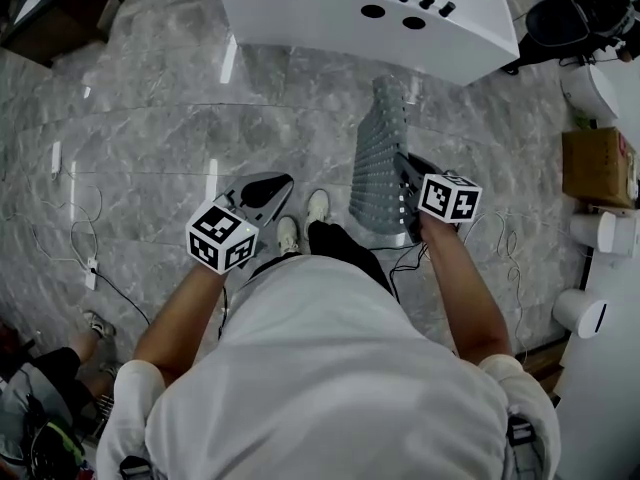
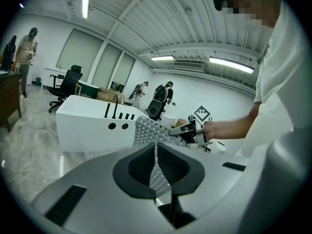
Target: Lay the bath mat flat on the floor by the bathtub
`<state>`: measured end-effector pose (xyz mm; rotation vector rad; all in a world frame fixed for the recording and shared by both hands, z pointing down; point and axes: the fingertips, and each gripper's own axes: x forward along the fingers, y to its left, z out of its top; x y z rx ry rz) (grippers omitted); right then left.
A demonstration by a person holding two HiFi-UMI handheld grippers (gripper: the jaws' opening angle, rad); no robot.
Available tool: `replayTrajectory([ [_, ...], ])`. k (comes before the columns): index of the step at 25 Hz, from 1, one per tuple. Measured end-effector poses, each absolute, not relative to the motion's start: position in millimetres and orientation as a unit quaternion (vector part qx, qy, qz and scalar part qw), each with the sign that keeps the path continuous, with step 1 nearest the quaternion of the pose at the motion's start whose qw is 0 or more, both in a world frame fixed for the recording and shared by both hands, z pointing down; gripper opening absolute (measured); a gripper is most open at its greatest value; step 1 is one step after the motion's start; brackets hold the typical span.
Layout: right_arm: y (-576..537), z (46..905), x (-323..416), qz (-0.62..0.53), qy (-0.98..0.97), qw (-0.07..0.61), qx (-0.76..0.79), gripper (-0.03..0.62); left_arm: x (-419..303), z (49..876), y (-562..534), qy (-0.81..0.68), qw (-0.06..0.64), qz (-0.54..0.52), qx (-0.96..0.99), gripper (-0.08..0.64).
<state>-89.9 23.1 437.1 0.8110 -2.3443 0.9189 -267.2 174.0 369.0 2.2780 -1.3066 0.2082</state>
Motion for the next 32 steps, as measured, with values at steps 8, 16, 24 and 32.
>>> replayTrajectory([
  [8,-73.7,452.9,-182.3,0.335,-0.874,0.252,0.246,0.046,-294.3,356.6,93.1,-0.507,0.248,0.082,0.821,0.031],
  [16,-138.4,491.1,-270.8,0.33,-0.874,0.279,0.221,0.046,-329.3,375.4,31.2,-0.508,0.276,0.07,0.813,0.031],
  [24,-210.0,534.2,-376.6,0.344,-0.861,0.296,0.229,0.046,-395.7,405.0,-55.7,-0.452,0.295,0.084,0.838,0.031],
  [32,-278.3,571.9,-452.2,0.377,-0.857,0.253,0.245,0.046,-425.8,442.1,-111.7,-0.405,0.318,0.102,0.851,0.031],
])
